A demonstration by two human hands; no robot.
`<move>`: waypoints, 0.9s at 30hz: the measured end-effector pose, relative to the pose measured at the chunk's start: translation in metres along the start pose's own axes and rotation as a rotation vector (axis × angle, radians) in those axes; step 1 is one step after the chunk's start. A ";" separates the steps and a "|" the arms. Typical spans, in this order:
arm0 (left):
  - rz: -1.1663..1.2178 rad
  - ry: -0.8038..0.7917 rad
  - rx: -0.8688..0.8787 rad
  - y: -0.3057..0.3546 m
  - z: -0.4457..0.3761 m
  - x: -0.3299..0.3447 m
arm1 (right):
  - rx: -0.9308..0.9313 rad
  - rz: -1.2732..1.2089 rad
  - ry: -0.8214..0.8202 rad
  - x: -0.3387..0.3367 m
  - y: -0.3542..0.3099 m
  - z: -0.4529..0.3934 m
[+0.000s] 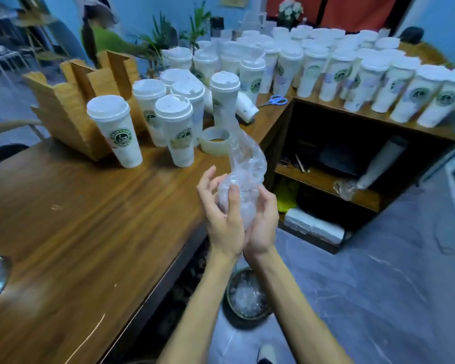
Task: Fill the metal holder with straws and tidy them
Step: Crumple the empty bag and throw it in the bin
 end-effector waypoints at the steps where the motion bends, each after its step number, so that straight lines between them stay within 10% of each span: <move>1: 0.010 -0.013 -0.013 -0.005 0.000 0.011 | -0.015 0.022 0.032 -0.010 -0.006 -0.007; 11: -0.154 -0.038 -0.182 -0.079 0.007 0.060 | -0.132 0.373 0.151 -0.092 -0.015 -0.049; 27: -0.290 -0.038 -0.775 -0.329 0.094 0.052 | 0.240 0.686 0.507 -0.320 0.134 -0.076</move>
Point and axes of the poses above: each hand's wrist, its own z-axis away from the middle knuckle, its own x-axis out of the palm, y = z × x, the point moved 1 cm from there along -z, towards the middle knuckle, and after that the axes turned 1 degree about y, right-handed, at the moved point
